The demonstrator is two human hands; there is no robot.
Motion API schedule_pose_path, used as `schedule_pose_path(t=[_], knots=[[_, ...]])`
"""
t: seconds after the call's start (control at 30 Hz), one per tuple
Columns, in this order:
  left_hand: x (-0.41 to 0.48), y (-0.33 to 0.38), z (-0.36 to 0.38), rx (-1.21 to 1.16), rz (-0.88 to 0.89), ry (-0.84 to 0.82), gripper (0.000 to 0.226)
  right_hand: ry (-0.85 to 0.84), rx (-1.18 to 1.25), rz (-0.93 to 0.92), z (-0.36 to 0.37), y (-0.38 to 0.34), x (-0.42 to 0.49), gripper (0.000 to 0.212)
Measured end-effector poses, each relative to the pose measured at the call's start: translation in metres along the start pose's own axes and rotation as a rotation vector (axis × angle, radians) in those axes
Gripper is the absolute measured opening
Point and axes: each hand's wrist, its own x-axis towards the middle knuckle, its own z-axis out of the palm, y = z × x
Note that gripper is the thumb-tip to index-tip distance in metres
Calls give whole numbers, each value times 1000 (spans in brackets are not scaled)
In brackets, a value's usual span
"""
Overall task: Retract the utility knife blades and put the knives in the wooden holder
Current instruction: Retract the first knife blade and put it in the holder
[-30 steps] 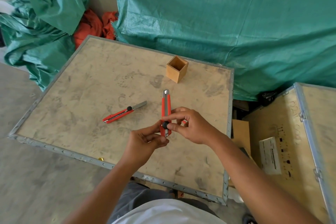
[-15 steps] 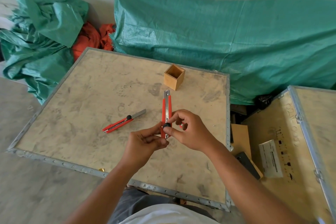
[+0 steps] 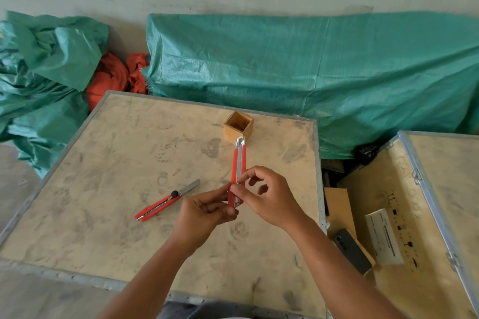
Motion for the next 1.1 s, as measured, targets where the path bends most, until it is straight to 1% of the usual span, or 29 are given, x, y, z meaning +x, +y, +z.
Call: schedule_pose_path(t=[0.07,0.13,0.27,0.43,0.53,0.63,0.73,0.83,0.93,1.1], knots=[[15,2,-2,17,-13,-13,52,15,69,50,-7,1,14,19],[35,5,-4,39,-19,-16,52,67,74,62,-13,4,33,19],[89,21,-4,156,52,-44,50,110,66,71,-29,13,87,24],[172,42,-6,243,118,29,39,197,48,33,-45,28,165,28],[218,47,-8,332,132,50,41,256,5,29,-42,42,210,26],[255,38,-11,440,133,118,42,304,-49,42,-33,58,243,25],[285,21,-14,555,87,190,51,319,-116,64,-21,80,260,25],[304,6,-19,677,-19,177,65,328,-181,103,-12,99,266,29],[314,-8,-24,730,-36,137,63,303,-254,107,-5,112,266,31],[317,-14,-30,764,-3,149,62,281,-354,27,6,120,261,29]])
